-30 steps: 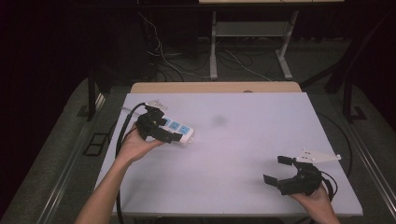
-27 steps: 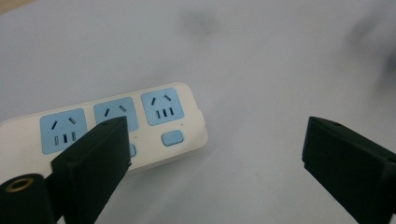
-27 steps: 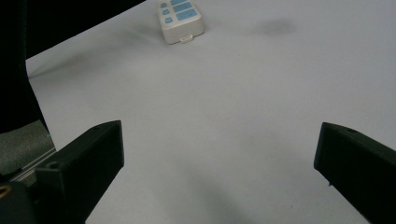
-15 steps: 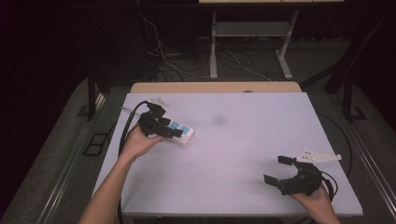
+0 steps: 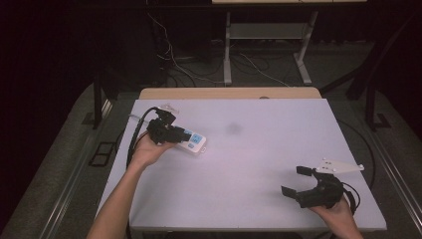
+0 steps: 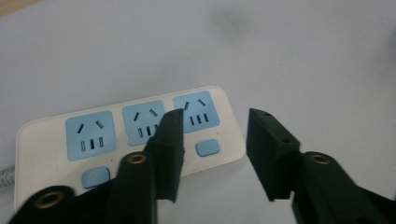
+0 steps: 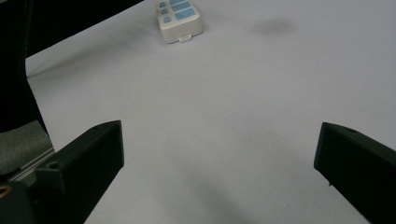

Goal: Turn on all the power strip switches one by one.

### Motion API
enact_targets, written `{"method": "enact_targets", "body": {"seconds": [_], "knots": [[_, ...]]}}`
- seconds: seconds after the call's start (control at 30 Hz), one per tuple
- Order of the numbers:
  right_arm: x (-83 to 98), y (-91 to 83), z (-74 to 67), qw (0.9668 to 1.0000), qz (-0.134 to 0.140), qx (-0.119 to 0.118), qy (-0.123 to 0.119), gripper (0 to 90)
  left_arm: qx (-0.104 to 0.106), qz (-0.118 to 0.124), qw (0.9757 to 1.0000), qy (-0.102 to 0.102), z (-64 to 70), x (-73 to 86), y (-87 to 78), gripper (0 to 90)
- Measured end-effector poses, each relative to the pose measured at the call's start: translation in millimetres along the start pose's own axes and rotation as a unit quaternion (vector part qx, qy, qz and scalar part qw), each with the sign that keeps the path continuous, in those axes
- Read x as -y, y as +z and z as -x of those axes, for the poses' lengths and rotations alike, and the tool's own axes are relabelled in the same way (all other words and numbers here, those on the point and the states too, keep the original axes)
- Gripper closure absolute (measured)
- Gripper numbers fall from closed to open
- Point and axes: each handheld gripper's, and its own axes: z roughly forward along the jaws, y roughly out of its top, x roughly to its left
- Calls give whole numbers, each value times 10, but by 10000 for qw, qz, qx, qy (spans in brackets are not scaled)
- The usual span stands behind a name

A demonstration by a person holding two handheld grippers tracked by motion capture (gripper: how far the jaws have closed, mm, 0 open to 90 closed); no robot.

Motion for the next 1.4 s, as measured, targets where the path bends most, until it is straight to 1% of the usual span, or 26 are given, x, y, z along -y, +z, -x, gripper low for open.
{"method": "enact_targets", "body": {"seconds": [0.07, 0.1, 0.13, 0.2, 0.27, 0.37, 0.57, 0.73, 0.9, 1.2, 1.4], "knots": [[-1, 2, 3, 10000, -2, -3, -8, 16, -36, -19, 10000, 34, -7, 2, 9, 643], [0, 7, 4, 10000, -22, 1, -26, 16, -20, -24, 10000, 10, -15, 4, 19, 691], [0, 7, 4, 10000, -22, 1, -26, 16, 11, -51, 10000, -9, -26, 5, 27, 691], [-1, 8, 3, 10000, -32, 6, -28, 16, 56, -67, 10000, -39, -43, 8, 47, 750], [-1, 7, 1, 10000, -28, 8, -30, 16, 53, -80, 9999, -45, -51, 12, 65, 817], [-1, 4, 4, 10000, -17, 12, -27, 16, 37, -56, 10000, -31, -48, 11, 94, 891], [-1, 3, 9, 10000, -17, 20, -26, 16, 71, -209, 9997, 58, -39, 6, 189, 893], [0, -4, 9, 10000, 1, 29, -15, 16, 117, -322, 9994, 65, -41, 19, 268, 893], [-1, -7, 12, 10000, 0, 22, -5, 16, 134, -369, 9992, 90, -41, 20, 321, 893], [2, -9, 11, 10000, 1, 21, -13, 16, 158, -488, 9987, 47, -68, 65, 386, 894], [3, -6, 11, 10000, -1, 18, -22, 16, 193, -448, 9988, -28, -87, 115, 424, 894]]}}
